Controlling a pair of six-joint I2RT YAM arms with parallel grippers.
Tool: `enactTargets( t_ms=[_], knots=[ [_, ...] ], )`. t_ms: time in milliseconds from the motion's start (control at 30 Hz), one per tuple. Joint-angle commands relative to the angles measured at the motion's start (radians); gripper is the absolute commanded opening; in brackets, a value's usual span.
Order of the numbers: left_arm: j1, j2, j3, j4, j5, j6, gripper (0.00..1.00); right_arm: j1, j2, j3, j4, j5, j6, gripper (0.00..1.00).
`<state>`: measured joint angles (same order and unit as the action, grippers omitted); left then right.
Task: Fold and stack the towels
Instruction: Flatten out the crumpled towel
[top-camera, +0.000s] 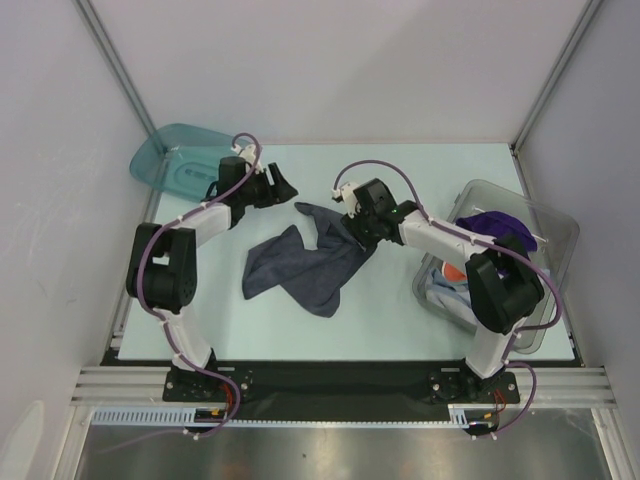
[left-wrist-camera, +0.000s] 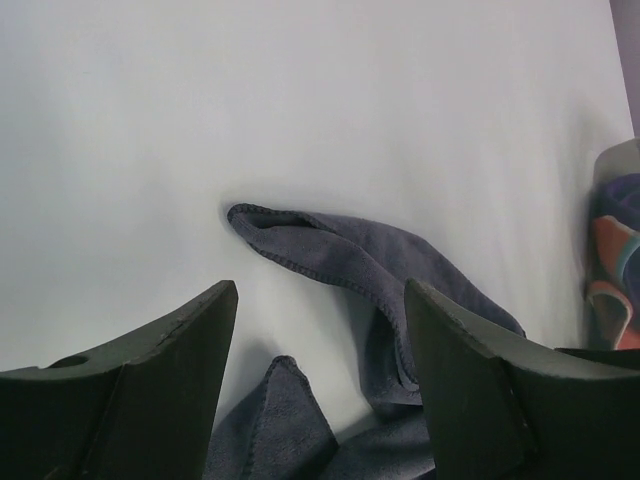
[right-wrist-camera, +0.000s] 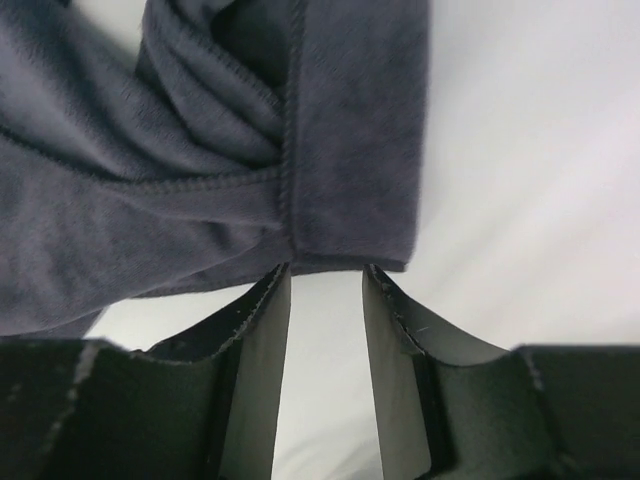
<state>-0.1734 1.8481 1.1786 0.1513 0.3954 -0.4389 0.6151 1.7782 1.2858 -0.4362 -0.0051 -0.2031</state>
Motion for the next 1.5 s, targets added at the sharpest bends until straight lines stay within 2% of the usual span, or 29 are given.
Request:
enactTargets(
  t_ms=[0,433,900,1000,1100,1133,1200,1367,1467],
  knots=[
    [0.0,0.016,0.041,-0.004,0.019,-0.03,0.74,0.003,-0.027,0.009,0.082,0.065,-0.073,0.4],
    [0.014,0.03,0.053,-0.018,0.025,-0.052,0.74,0.008,-0.01,0.009,0.051,-0.068,-0.096,0.39],
    [0.015,0.059,0.07,-0.01,0.03,-0.064,0.74,0.011,0.062,0.027,0.065,-0.056,-0.104,0.38],
    [0.015,0.065,0.078,-0.01,0.031,-0.064,0.74,0.009,0.072,0.029,0.08,-0.045,-0.105,0.34],
    [0.015,0.074,0.087,-0.018,0.026,-0.06,0.74,0.0,0.075,0.026,0.109,-0.041,-0.099,0.22],
    [0.015,0.074,0.087,-0.018,0.025,-0.058,0.74,-0.006,0.072,0.026,0.123,-0.045,-0.095,0.12],
    [0.015,0.076,0.092,-0.022,0.02,-0.052,0.74,-0.031,0.057,0.021,0.139,-0.047,-0.078,0.0],
    [0.017,0.088,0.134,-0.079,-0.033,-0.021,0.73,-0.106,0.021,0.038,0.148,-0.026,-0.016,0.0],
    [0.014,0.102,0.161,-0.108,-0.053,-0.009,0.72,-0.166,0.059,0.095,0.107,-0.013,0.039,0.0]
  ],
)
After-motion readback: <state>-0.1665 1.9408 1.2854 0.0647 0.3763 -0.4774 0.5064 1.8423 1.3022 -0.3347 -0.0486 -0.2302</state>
